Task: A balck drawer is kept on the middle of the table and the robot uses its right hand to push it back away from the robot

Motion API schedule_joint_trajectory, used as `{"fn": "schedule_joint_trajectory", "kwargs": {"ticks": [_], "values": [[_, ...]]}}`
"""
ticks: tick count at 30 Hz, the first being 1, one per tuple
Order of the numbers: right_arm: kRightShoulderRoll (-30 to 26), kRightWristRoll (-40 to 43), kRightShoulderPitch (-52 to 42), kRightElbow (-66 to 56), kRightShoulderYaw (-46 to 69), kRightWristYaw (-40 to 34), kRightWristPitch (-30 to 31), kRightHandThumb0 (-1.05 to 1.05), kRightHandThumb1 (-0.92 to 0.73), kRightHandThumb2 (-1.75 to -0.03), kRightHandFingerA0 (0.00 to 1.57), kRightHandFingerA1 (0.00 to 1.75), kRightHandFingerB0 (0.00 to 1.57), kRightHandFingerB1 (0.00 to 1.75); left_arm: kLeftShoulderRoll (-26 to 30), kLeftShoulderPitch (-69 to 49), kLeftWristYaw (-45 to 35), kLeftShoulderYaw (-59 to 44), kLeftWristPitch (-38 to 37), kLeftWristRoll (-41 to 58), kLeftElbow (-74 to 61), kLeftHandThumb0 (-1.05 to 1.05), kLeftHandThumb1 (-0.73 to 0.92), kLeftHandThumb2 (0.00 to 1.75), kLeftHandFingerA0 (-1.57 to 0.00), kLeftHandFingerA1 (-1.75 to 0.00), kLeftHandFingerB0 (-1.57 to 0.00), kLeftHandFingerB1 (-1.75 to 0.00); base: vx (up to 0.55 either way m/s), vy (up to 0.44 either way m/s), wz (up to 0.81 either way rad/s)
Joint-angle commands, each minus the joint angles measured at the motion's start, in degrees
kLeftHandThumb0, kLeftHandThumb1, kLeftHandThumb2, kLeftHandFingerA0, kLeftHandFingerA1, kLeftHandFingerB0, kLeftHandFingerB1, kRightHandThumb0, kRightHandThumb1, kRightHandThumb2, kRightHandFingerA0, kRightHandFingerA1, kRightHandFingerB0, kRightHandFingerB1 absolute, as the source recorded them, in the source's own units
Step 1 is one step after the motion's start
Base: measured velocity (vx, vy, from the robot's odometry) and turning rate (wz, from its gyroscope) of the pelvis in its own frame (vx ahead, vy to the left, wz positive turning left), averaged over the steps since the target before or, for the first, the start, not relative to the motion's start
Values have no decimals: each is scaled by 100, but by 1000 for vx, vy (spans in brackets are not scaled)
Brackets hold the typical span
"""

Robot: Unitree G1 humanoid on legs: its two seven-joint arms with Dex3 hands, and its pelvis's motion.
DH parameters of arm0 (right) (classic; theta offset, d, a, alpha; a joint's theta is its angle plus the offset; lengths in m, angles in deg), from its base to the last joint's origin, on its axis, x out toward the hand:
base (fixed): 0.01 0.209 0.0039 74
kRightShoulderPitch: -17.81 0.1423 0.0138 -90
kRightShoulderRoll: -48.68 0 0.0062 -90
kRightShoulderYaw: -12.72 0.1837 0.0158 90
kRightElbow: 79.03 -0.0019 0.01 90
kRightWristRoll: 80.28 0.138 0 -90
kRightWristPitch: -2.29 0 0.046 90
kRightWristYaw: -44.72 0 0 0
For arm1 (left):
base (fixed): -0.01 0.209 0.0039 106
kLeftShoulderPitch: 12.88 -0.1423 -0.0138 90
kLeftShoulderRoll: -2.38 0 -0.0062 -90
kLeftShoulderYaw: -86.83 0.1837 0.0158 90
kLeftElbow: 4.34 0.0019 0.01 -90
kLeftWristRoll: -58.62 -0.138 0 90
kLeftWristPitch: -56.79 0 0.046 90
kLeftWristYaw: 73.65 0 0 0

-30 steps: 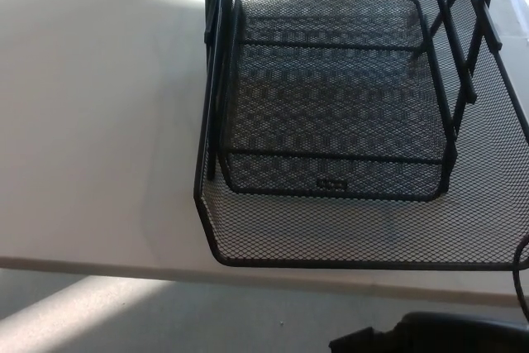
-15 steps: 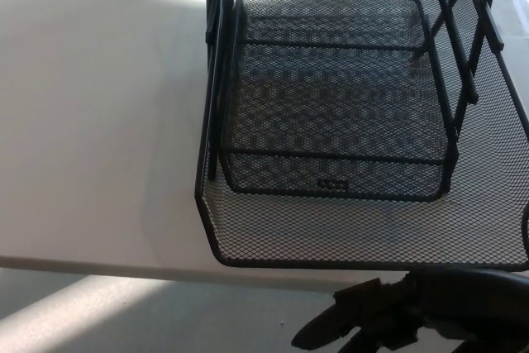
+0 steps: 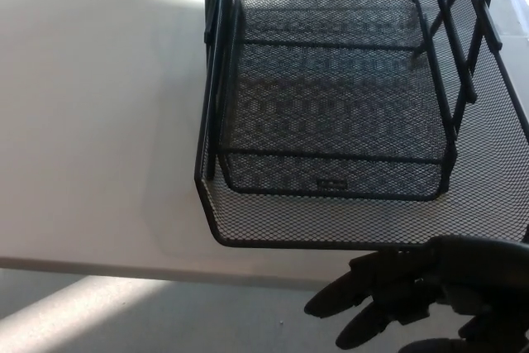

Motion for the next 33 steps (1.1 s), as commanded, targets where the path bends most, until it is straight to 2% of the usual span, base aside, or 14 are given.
{"fn": "schedule_joint_trajectory", "kwargs": {"ticks": [1,10,18,33], "values": [[-19,53,240,317,-52,60,299,-56,-79,-64,31,37,27,31,103,-15,-29,-37,-100,-38,50,-55,72,62,-44,-37,-31,-32,0,0,0],[-7,-158,693,665,-239,-3,503,-56,-78,-63,32,37,28,31,100,-5,23,12,-96,-101,50,-57,72,63,-47,-38,-33,-33,0,0,0],[178,-305,1295,1387,-492,105,466,-53,-77,-63,34,37,29,32,96,-4,0,-5,-77,-77,79,-57,71,63,-47,-38,-32,-32,0,0,0],[342,-433,2103,1860,-647,197,544,-54,-77,-63,34,37,28,31,107,-26,3,5,-107,-86,41,-56,72,63,-47,-38,-32,-32,0,0,0]]}}
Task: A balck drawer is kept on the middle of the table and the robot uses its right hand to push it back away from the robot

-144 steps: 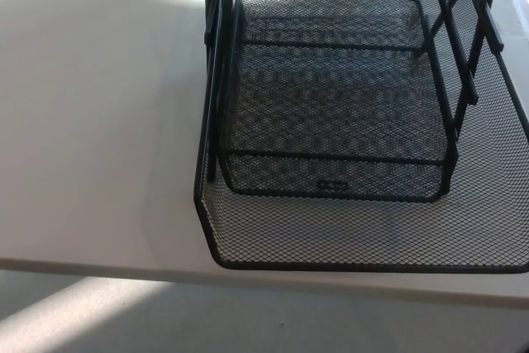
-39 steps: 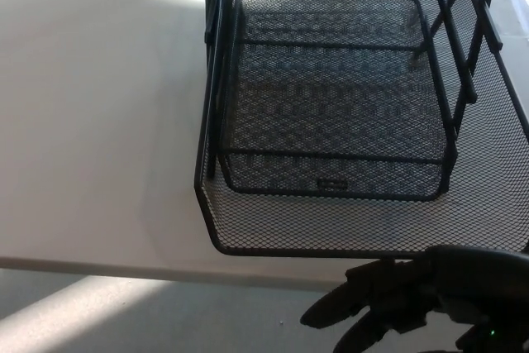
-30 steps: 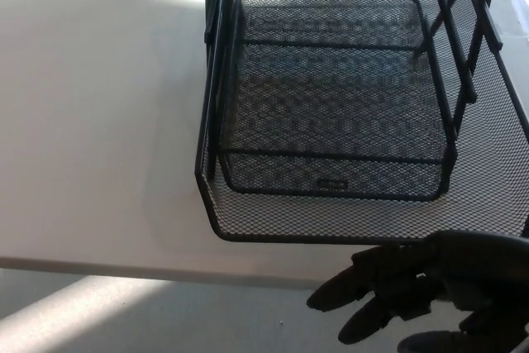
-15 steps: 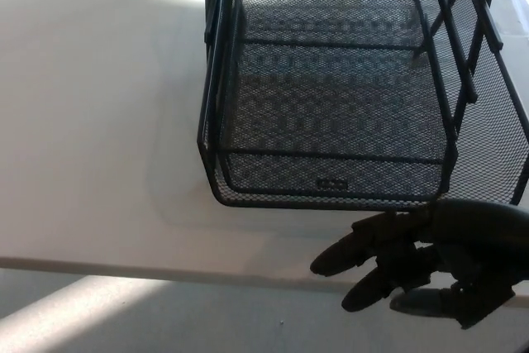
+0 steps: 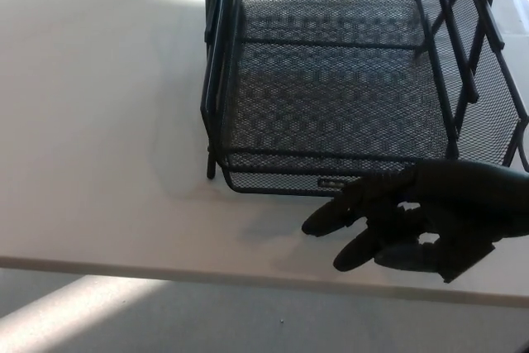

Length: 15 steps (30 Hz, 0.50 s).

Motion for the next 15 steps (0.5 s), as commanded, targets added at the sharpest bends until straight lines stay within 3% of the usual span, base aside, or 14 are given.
{"fn": "schedule_joint_trajectory", "kwargs": {"ticks": [1,6,15], "values": [[32,-112,240,146,-27,111,87,-55,-77,-63,34,37,28,31,102,-32,2,-9,-59,-71,30,-56,72,63,-46,-38,-32,-32,0,0,0],[91,-121,454,208,-66,100,299,-54,-77,-63,34,37,29,32,95,-30,30,-3,-48,-77,29,-56,72,63,-47,-38,-32,-32,0,0,0],[176,-344,745,529,-119,137,95,-55,-77,-63,36,36,30,32,110,-47,-23,-19,-30,-55,11,-56,72,63,-47,-38,-31,-32,0,0,0]]}}
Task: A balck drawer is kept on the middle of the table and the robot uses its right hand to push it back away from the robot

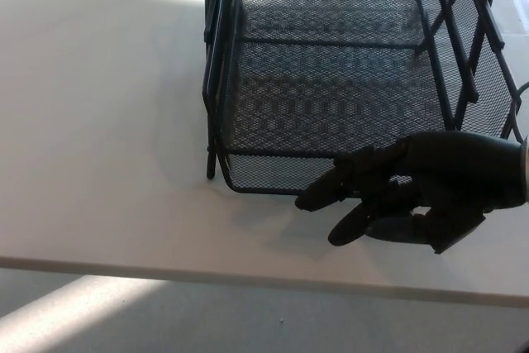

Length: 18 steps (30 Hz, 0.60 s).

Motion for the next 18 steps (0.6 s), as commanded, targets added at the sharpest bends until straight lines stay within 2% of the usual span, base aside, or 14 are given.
{"fn": "schedule_joint_trajectory", "kwargs": {"ticks": [1,18], "values": [[27,-177,215,228,4,92,-100,-55,-77,-63,36,37,29,32,104,-40,-15,-19,-27,-58,20,-56,72,62,-46,-38,-30,-32,0,0,0],[31,-278,752,829,169,309,-129,-55,-76,-62,36,37,29,32,94,-30,32,13,0,-101,33,-56,72,63,-45,-37,-30,-32,0,0,0]]}}
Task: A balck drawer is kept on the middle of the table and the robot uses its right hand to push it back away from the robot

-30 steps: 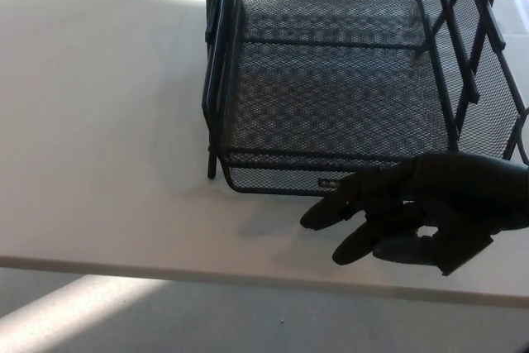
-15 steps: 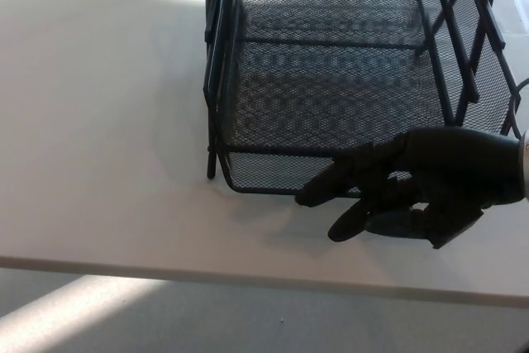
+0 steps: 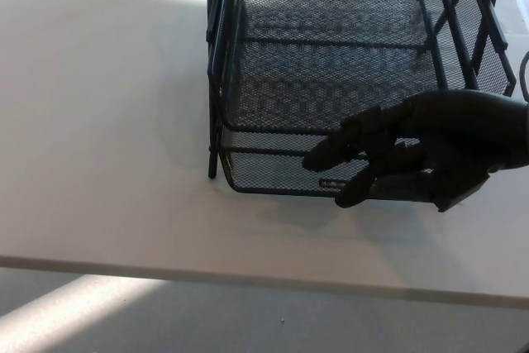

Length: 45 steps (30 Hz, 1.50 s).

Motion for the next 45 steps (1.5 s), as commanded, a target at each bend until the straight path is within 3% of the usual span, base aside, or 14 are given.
{"fn": "schedule_joint_trajectory", "kwargs": {"ticks": [1,8,9,13,15,16,28,29,31,32,35,38,39,45], "values": [[-7,-98,112,209,76,103,-97,-55,-76,-62,36,37,29,32,93,-26,51,24,7,-115,44,-56,72,63,-45,-37,-30,-32,0,0,0],[11,-132,192,344,98,100,-59,-56,-75,-62,36,37,29,32,98,-31,17,25,-6,-102,28,-58,72,63,-46,-38,-31,-32,0,0,0],[3,-130,165,305,103,92,-43,-56,-58,-95,33,54,17,44,95,-30,1,9,-4,-82,37,-56,72,63,-45,-38,-31,-32,0,0,0],[-79,-97,-52,-34,104,136,-60,-58,-58,-95,34,53,18,44,108,-46,-51,-26,-21,-38,30,-56,72,63,-43,-37,-31,-32,0,0,0],[-85,-86,-99,-102,110,147,-57,-58,-58,-95,34,53,18,44,113,-51,-54,-29,-20,-36,31,-56,72,63,-43,-37,-31,-32,0,0,0],[-155,-46,-258,-373,122,206,-117,-56,-76,-62,37,36,30,31,117,-54,-19,-8,-32,-66,25,-56,73,63,-46,-38,-31,-32,0,0,0],[-808,1138,-2128,-3832,1166,463,57,-55,-77,-63,35,35,29,31,117,-56,-10,-29,-19,-41,21,-57,72,63,-45,-38,-31,-32,0,0,0],[-834,1226,-2274,-4050,1298,468,13,-56,-61,-97,33,54,18,45,117,-59,-14,-38,-24,-31,22,-56,72,62,-44,-37,-30,-32,0,0,0],[-858,1359,-2504,-4357,1506,484,-67,-55,-78,-63,36,39,30,32,116,-59,-19,-44,-26,-23,26,-56,72,62,-44,-37,-30,-32,0,0,0],[-888,1483,-2695,-4564,1673,503,-63,-53,-60,-98,35,56,18,46,120,-62,-21,-40,-36,-26,22,-56,72,63,-47,-38,-32,-32,0,0,0],[-954,1681,-3069,-4886,1983,542,-41,-52,-60,-98,34,55,17,46,125,-57,14,-4,-34,-67,13,-58,72,63,-46,-38,-31,-32,0,0,0],[-963,1613,-3472,-4890,2167,587,-148,-53,-61,-98,33,55,17,46,113,-46,-7,-23,-6,-42,22,-56,72,63,-47,-38,-32,-32,0,0,0],[-963,1567,-3557,-4840,2172,602,-191,-54,-79,-63,36,37,30,32,115,-46,-5,-21,-5,-44,20,-56,72,63,-46,-38,-31,-32,0,0,0],[-880,1257,-4189,-3854,1932,799,-660,-58,-81,-64,33,37,28,32,125,-63,5,-34,-35,-44,38,-56,72,63,-45,-37,-31,-32,0,0,0]]}}
